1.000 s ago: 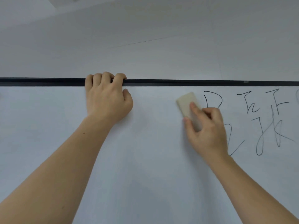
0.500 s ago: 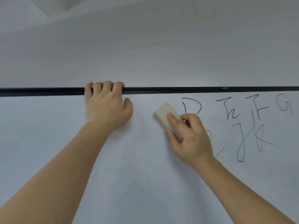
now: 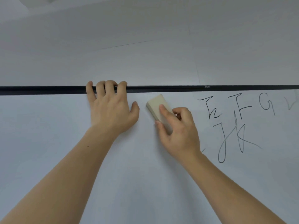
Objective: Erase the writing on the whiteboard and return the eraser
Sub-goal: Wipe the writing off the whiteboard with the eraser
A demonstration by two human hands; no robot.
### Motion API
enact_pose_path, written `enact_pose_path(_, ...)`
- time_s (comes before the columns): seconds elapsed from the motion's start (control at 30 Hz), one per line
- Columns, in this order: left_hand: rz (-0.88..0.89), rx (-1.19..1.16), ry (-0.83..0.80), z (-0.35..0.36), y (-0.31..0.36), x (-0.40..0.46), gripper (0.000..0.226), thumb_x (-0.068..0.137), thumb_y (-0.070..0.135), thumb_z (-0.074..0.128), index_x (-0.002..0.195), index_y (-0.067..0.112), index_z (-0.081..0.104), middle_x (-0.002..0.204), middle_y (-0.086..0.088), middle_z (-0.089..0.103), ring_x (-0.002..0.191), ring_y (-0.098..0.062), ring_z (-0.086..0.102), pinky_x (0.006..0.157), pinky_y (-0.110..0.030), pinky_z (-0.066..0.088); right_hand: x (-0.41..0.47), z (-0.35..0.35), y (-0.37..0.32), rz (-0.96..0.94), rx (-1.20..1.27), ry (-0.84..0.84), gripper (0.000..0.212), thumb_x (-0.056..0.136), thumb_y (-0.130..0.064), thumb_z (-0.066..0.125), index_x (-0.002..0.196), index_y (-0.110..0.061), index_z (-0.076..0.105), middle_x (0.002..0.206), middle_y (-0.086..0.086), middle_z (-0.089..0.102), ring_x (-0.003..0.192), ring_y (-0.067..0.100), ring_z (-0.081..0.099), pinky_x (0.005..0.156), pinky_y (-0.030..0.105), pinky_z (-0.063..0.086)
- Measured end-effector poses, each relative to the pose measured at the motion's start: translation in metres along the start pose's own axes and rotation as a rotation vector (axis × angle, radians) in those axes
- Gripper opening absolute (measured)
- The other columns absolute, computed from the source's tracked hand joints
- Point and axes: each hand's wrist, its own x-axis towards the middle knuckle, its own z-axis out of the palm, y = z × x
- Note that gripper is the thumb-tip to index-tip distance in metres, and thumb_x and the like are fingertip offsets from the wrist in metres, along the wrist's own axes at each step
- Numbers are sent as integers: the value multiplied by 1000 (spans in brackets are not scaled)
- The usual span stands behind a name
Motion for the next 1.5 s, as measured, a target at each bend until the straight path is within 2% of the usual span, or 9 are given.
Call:
enact_pose_path(0.07, 0, -1, 9, -1, 1, -1, 65, 81, 53, 45, 132, 14, 51, 123, -14, 54, 125, -39, 42, 119, -61, 13, 12, -4, 9, -16, -49, 12, 45, 86, -41, 58, 127, -24, 66, 103, 11, 54, 85, 29, 55, 66, 39, 54)
enact_pose_path(0.23, 15, -13, 35, 0, -1, -3, 64, 82, 52, 46, 132, 13, 50, 124, -14, 54, 127, -39, 41, 119, -62, 12, 31, -19, 40, 341, -96, 107, 47, 89, -37, 65, 135, -30, 59, 111, 6, 50, 103, 26, 54, 83, 41, 53)
enact_pose_path(0.5, 15, -64, 45, 4, -1, -3, 62, 82, 48, 51, 131, 10, 49, 124, -17, 53, 129, -42, 39, 119, -64, 9, -32, -17, 5, 43, -64, -27, 46, 87, -43, 59, 129, -25, 66, 105, 7, 54, 86, 19, 53, 70, 32, 54)
enact_pose_path(0.7, 0, -83, 45, 3, -1, -2, 62, 83, 46, 51, 132, 9, 50, 127, -18, 52, 131, -42, 37, 119, -64, 7, -8, -27, 32, 269, -112, 48, 45, 88, -37, 67, 133, -32, 61, 108, -2, 51, 98, 19, 55, 77, 36, 54)
enact_pose_path(0.8, 32, -110, 46, 4, 5, -12, 62, 83, 44, 53, 137, 14, 48, 141, -17, 45, 140, -40, 29, 118, -67, 6, -8, -26, 28, 299, -131, 64, 47, 89, -37, 67, 135, -32, 59, 108, -2, 50, 99, 19, 55, 77, 33, 52)
enact_pose_path(0.9, 107, -126, 27, 12, 22, -33, 56, 84, 39, 54, 136, 18, 50, 155, -16, 32, 149, -37, 18, 117, -68, 6, -30, -24, 16, 179, -103, 28, 46, 88, -41, 64, 132, -28, 62, 106, 2, 52, 91, 20, 55, 71, 29, 51)
enact_pose_path(1.03, 104, -141, 20, 21, 41, -59, 51, 85, 36, 54, 133, 18, 54, 154, -15, 35, 147, -37, 23, 116, -70, 9, -62, -35, 34, -43, -90, -56, 44, 88, -38, 64, 129, -22, 66, 106, 10, 55, 85, 21, 55, 71, 35, 54)
enact_pose_path(1.27, 73, -105, 33, 29, 74, -72, 43, 86, 32, 49, 124, 17, 60, 149, -12, 44, 143, -37, 31, 115, -68, 11, -30, -53, 92, 227, -101, 41, 46, 86, -36, 67, 132, -27, 63, 109, 5, 54, 95, 25, 55, 71, 39, 56)
enact_pose_path(1.5, -12, -70, 58, 27, 92, -74, 39, 86, 25, 49, 122, 16, 61, 147, -10, 46, 141, -35, 35, 114, -68, 15, -88, -51, 65, -197, 24, -103, 45, 85, -27, 73, 128, -17, 66, 104, 14, 57, 85, 30, 59, 65, 40, 53)
